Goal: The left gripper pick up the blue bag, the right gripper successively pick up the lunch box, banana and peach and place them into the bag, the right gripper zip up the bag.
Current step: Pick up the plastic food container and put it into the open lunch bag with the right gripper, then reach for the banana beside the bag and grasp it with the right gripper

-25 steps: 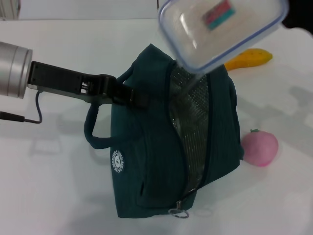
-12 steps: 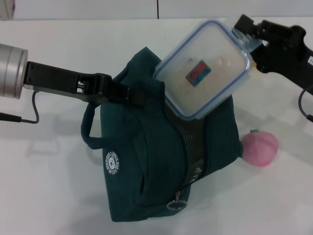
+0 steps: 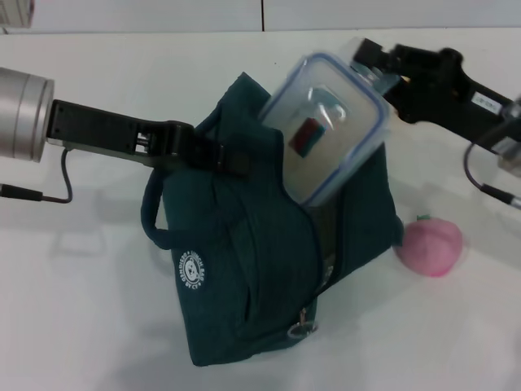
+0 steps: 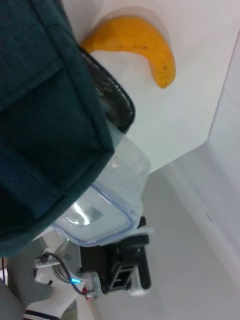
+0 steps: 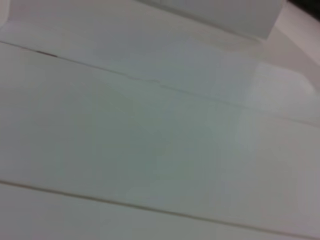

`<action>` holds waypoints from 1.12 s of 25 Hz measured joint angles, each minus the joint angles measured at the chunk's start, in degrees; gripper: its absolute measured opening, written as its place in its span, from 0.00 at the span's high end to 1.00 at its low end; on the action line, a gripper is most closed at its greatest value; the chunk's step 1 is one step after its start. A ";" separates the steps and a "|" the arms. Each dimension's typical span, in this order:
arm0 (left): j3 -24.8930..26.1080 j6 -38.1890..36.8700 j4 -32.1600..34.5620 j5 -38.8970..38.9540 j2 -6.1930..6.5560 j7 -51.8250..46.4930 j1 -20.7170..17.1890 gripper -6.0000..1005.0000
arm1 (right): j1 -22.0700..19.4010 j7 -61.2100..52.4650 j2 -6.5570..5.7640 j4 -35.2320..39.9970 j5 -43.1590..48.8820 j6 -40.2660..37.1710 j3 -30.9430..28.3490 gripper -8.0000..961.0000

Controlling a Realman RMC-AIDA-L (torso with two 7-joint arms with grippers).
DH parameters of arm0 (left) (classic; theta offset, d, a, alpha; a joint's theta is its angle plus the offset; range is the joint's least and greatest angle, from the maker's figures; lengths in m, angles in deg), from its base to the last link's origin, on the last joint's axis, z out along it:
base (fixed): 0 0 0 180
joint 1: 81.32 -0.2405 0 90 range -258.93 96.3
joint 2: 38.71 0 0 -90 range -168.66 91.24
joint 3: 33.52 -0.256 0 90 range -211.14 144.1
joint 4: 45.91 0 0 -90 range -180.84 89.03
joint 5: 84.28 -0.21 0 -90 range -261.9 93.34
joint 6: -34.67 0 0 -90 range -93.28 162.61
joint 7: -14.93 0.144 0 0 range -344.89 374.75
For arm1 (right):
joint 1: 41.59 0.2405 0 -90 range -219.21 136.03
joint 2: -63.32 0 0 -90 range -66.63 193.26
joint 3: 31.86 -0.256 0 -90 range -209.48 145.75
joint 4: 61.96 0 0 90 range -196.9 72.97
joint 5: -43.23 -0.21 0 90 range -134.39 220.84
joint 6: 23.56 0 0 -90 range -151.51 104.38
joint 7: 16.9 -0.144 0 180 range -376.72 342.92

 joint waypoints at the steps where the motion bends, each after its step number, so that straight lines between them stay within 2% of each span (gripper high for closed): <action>1: -0.01 0.00 -0.04 0.05 0.00 0.08 0.00 0.95 | 0.72 0.21 0.00 -0.15 0.00 0.06 0.13 0.78; 4: -0.03 0.03 -0.43 0.07 0.03 0.35 0.17 0.95 | 2.46 0.18 0.00 -0.33 -0.03 -0.03 1.08 0.77; 10: 0.05 0.08 -0.60 0.13 0.09 0.85 0.12 0.95 | 2.67 -0.02 0.00 0.04 -0.20 -0.29 1.26 0.76; 17: 0.32 0.11 -1.70 0.15 0.06 1.71 -0.01 0.95 | 0.90 -0.04 -0.53 3.07 0.02 -1.08 1.52 0.47; 21: 0.39 0.13 -1.99 0.22 0.11 2.12 -0.27 0.95 | -2.63 0.89 -0.85 11.69 1.57 0.25 3.06 0.28; 22: 0.40 0.15 -1.99 0.22 0.11 2.15 -0.36 0.95 | -3.53 1.48 -1.01 14.09 2.54 1.29 3.21 0.27; 24: 0.44 0.19 -2.01 0.22 0.11 2.29 -0.41 0.95 | -4.84 2.79 -1.73 17.84 4.62 3.85 3.15 0.26; 26: 0.48 0.20 -2.01 0.22 0.12 2.53 -0.44 0.96 | -5.63 4.07 -3.18 20.37 6.28 6.77 2.99 0.24; 28: 0.49 0.20 -2.01 0.22 0.10 2.61 -0.44 0.96 | -6.07 5.52 -5.77 21.91 7.02 10.33 2.92 0.24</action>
